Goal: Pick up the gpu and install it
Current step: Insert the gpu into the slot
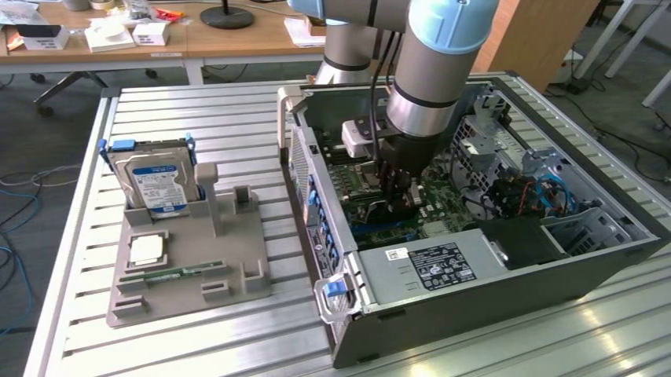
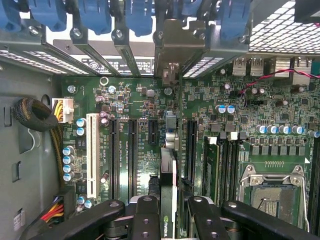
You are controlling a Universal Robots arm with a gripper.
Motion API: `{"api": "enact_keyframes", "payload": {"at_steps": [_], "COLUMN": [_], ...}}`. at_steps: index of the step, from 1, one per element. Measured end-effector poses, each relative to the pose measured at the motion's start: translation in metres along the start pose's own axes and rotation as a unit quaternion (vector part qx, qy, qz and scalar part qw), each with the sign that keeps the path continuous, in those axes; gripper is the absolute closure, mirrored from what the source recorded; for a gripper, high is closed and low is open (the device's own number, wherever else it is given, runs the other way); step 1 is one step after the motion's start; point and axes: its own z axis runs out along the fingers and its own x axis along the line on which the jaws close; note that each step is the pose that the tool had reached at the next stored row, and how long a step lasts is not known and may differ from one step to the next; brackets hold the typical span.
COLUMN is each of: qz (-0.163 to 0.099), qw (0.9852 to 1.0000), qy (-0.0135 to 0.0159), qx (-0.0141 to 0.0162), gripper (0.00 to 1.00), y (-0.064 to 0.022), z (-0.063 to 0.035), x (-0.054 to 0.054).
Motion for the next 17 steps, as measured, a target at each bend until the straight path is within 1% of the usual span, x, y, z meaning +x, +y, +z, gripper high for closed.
{"api": "enact_keyframes", "payload": {"at_steps": [5, 10, 14, 17], "qz": [0.0, 0.0, 0.0, 0.0], "qw": [1.0, 1.0, 1.0, 1.0], "qy": [-0.0001, 0.0001, 0.0, 0.0], "qx": [0.0, 0.0, 0.0, 0.0013], "gripper": [0.73, 0.73, 0.73, 0.73], "y": [0.0, -0.0001, -0.0001, -0.0002], "z": [-0.0005, -0.0049, -0.005, -0.0049], "x": [-0.0001, -0.0002, -0.0002, -0.0002]}}
